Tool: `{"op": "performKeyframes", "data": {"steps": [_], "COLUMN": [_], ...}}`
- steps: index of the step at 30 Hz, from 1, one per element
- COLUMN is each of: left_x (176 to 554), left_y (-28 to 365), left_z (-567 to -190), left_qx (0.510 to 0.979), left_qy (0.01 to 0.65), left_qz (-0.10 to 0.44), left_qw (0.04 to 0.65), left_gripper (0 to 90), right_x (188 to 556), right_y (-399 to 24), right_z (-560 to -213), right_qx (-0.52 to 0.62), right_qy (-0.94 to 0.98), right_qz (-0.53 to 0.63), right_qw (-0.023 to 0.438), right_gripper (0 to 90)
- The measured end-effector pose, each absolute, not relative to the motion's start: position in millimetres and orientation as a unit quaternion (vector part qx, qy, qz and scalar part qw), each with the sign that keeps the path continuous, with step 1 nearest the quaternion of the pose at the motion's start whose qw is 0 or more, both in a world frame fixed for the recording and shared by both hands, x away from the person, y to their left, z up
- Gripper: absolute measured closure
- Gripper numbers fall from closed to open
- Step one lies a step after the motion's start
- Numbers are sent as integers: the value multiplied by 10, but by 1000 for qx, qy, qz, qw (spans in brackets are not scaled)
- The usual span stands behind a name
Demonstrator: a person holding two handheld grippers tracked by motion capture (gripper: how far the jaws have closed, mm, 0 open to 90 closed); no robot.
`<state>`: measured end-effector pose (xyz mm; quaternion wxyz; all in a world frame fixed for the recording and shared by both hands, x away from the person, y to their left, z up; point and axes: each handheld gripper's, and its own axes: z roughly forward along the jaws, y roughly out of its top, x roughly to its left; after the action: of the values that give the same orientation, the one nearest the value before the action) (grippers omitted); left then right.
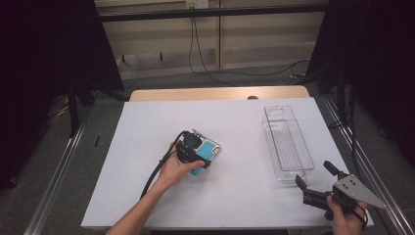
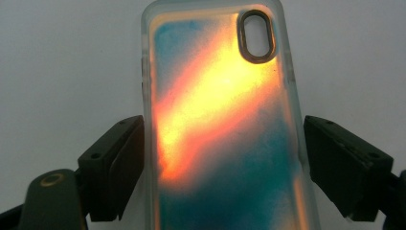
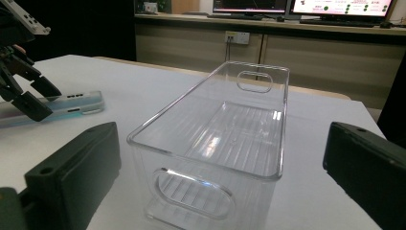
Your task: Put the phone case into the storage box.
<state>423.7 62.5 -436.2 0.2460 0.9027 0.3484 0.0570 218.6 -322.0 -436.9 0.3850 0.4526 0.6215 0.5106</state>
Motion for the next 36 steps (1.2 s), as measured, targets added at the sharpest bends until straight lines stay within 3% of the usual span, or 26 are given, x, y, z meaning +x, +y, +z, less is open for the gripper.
{"op": "performKeyframes", "data": {"steps": [36], "left_x": [3925], "left_y": [841], "left_z": [-4040], "left_qx": [881], "left_qy": [327], "left_qz": [120], "left_qw": [321], "left_gripper": [169], "right_x": [2184], "right_y": [-3214], "right_z": [-4366], "right_qx": [454], "right_qy": [621], "right_qz": [511], "right_qw": [384], "right_gripper": [0]}}
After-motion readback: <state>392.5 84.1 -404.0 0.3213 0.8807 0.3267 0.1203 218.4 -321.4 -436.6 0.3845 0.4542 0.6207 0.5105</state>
